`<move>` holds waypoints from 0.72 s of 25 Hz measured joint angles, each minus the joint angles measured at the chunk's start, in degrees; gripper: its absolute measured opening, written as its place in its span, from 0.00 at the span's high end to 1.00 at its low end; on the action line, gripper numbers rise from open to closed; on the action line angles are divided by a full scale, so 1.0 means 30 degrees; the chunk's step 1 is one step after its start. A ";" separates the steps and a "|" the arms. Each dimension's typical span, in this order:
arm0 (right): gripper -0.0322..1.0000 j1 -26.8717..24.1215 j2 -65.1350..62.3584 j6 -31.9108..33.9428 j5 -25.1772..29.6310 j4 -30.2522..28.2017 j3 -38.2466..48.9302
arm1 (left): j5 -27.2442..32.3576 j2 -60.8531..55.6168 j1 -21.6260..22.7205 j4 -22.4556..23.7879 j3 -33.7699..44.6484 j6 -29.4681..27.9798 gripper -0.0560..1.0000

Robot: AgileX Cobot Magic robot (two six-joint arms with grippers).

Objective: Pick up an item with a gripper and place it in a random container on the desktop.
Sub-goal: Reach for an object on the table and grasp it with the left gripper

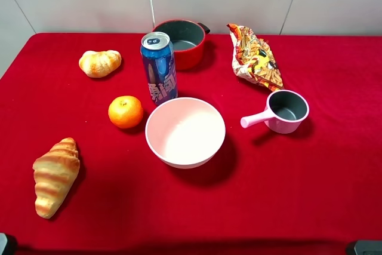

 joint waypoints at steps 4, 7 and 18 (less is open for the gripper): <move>0.30 0.0000 0.0000 0.0000 -0.0018 0.0000 0.0000 | 0.0595 0.1823 0.0000 -0.1032 -0.1393 0.1197 0.04; 0.30 0.0000 0.0000 0.0000 -0.0018 0.0000 0.0000 | 0.1108 0.3049 0.0000 -0.1244 -0.1976 0.1933 0.04; 0.30 0.0000 0.0000 0.0000 -0.0018 0.0000 0.0000 | 0.1578 0.7390 0.0000 -0.1288 -0.2573 0.3673 0.04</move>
